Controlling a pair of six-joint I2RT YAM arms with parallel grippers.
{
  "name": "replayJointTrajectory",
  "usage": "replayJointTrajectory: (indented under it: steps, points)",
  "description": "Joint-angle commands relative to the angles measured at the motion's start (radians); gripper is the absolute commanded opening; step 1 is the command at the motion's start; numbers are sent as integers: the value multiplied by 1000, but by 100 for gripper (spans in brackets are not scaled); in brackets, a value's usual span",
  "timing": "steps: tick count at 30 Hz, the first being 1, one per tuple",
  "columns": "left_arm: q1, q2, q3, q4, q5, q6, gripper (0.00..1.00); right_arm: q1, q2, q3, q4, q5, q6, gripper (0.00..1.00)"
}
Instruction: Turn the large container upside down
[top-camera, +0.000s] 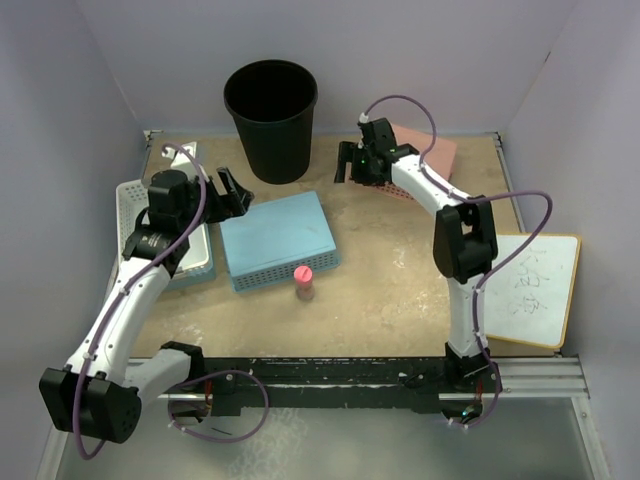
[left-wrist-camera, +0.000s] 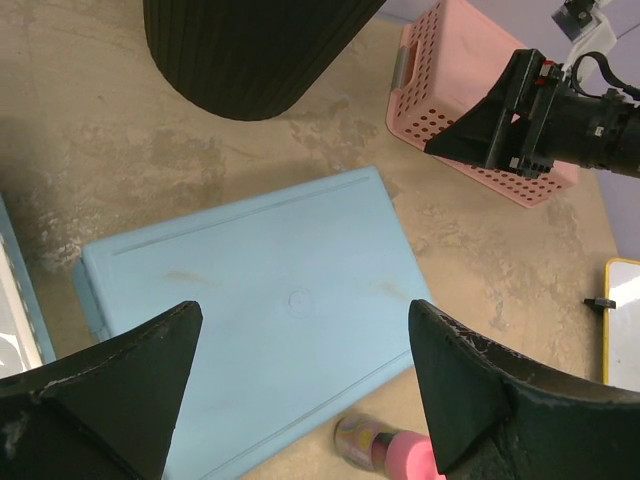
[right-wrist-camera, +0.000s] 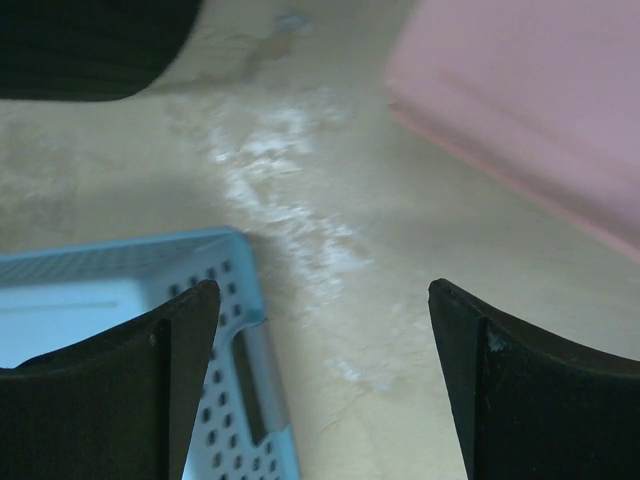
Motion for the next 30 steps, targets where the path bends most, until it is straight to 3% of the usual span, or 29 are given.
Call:
replayJointTrajectory:
  steps: [1,7,12,19,23,30]
  points:
    - [4,-42,14,-2,-24,25,81,-101,34,70,-84,34,-40,88]
    - [4,-60,19,-24,-23,35,81,-282,9,48,-104,147,-4,88]
    - [4,-38,34,-40,-21,52,81,-290,-109,-39,-48,265,-46,89]
    - [4,9,31,-33,-51,24,81,-145,-181,-84,40,140,-145,89]
    - [4,8,21,-57,-112,-5,82,-43,-95,42,23,113,-188,89]
    - [4,13,9,-88,-112,-5,81,-28,91,235,93,-104,-138,89]
